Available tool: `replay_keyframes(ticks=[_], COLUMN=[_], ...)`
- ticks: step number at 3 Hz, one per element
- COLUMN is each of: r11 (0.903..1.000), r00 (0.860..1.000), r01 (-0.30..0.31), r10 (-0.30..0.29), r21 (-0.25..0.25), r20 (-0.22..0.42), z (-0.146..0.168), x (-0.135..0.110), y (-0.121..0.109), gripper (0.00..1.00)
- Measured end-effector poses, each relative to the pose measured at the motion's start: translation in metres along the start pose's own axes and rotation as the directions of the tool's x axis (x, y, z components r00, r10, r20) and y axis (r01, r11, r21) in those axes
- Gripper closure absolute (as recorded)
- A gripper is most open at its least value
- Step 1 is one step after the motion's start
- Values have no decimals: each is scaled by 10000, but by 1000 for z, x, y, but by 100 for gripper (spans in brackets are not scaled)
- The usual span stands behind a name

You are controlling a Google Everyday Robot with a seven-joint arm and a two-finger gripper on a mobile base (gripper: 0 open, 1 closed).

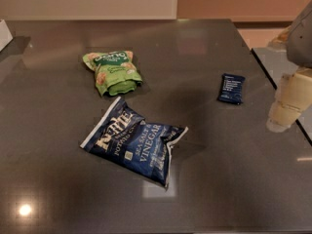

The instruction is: Move rxbar blueberry near blue chip bag

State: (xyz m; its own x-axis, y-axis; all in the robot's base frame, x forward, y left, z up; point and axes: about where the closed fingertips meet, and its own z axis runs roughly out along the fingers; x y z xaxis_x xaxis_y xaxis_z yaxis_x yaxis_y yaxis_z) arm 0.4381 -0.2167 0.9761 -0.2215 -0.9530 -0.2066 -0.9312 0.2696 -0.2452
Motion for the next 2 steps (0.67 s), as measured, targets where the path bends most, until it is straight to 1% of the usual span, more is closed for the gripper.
replay_keyframes(ticks=[1,2], r11=[10000,9998], r00=[10000,9999], r01=[0,-63], r10=[0,65], r21=[1,-172], r20=[1,123], z=[0,8], x=[0,-6], y=[0,-8], gripper=[0,0])
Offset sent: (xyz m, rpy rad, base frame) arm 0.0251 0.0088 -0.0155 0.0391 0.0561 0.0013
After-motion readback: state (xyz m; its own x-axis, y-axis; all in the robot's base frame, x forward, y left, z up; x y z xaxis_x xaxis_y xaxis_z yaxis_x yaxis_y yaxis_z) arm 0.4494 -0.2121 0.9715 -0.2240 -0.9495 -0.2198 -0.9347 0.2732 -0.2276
